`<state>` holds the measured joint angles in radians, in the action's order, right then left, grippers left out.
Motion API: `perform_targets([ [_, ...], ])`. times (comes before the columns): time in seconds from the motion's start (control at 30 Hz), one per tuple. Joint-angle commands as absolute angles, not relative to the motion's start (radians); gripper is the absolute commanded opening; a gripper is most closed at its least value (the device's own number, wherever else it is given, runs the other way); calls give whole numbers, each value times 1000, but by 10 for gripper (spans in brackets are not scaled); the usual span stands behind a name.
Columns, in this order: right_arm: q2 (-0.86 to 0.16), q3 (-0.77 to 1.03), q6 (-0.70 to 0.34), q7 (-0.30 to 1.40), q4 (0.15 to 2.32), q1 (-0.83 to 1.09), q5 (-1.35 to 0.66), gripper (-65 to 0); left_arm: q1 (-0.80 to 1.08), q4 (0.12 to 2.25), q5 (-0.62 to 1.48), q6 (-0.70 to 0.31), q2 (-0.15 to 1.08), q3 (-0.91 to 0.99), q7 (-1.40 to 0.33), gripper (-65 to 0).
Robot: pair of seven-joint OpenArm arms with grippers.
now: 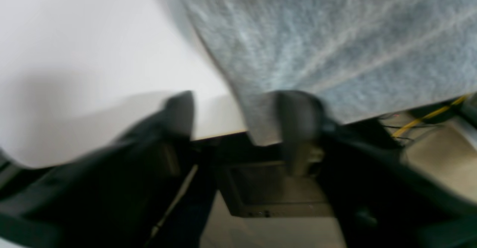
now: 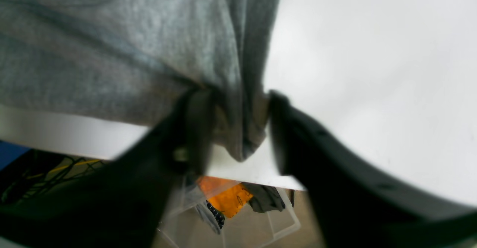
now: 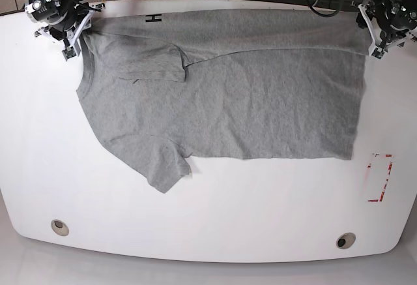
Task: Layout the t-shirt on the table in an organized manner, then fold the t-shirt properly
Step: 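Pull the shoulder edge taut with both grippers, straightening the shirt, then release the shoulder edge and move both grippers to the hem corners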
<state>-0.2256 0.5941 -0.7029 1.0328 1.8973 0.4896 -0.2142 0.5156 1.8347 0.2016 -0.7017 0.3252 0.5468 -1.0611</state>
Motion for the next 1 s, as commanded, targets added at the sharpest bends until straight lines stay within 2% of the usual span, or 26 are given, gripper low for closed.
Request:
perform_targets([
  [0.0, -242, 602, -698, 1026, 1928, 490, -219, -292, 515, 1873, 202, -698, 343, 555, -1055, -272],
  [0.13, -239, 602, -698, 1026, 1960, 498, -219, -179, 515, 1890, 202, -698, 344, 553, -1092, -272],
  [0.3, -242, 604, -698, 1026, 1997, 515, -226, -108, 513, 1936, 208, -698, 369, 553, -1164, -272],
  [0.47, -239, 645, -698, 1026, 2023, 507, -228, -111, 486, 1988, 209, -698, 371, 556, -1185, -272],
  [0.63, -242, 654, -698, 1026, 2018, 420, -220, -109, 421, 1992, 209, -698, 374, 581, -1196, -272],
  [0.97, -243, 605, -698, 1032, 1929, 179, -196, -109, 148, 1972, 200, -698, 367, 595, -1196, -272],
])
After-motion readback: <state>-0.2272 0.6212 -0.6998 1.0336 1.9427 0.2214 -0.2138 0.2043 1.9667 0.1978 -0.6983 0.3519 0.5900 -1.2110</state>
